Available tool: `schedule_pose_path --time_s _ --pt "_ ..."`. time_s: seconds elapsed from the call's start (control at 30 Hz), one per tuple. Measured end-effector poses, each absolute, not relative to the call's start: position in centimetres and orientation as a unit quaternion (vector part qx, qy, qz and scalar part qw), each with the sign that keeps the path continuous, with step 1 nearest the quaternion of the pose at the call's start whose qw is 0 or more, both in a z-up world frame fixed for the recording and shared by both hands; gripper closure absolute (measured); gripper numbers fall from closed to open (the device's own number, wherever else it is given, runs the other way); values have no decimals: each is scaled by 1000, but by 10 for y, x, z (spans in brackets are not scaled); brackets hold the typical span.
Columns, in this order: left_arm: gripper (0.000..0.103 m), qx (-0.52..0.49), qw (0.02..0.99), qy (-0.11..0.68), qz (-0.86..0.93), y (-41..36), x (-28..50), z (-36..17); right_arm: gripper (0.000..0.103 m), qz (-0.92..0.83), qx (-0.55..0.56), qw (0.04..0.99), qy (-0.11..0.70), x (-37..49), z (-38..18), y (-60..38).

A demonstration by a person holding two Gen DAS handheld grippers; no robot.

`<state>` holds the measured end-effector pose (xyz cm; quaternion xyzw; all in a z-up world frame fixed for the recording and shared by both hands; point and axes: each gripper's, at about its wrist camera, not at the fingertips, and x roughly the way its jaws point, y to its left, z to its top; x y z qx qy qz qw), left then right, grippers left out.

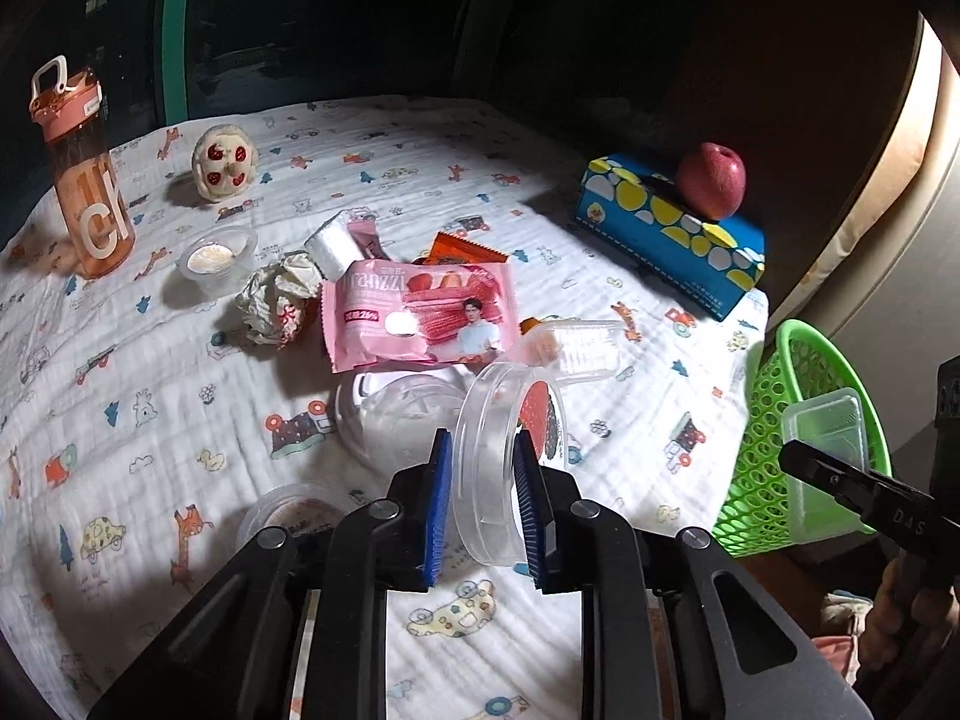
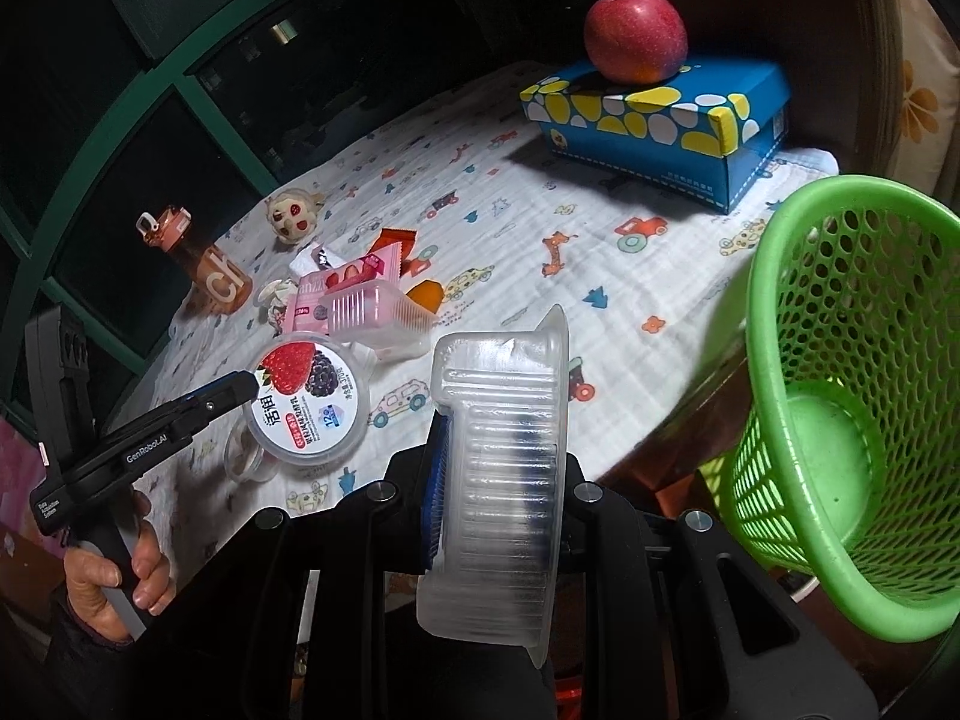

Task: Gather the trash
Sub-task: 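Lift the clear tray with the right gripper while the left gripper grasps the clear cup, then carry both items over the green wastebasket and open both grippers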

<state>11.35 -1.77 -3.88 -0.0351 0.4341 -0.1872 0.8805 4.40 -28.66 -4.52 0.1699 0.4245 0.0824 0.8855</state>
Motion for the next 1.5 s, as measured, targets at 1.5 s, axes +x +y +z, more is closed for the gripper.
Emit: schedule_pose_path --time_s 1.5 --pt "83 65 801 420 -421 -306 92 11 66 -102 213 884 404 -27 -57 -477"
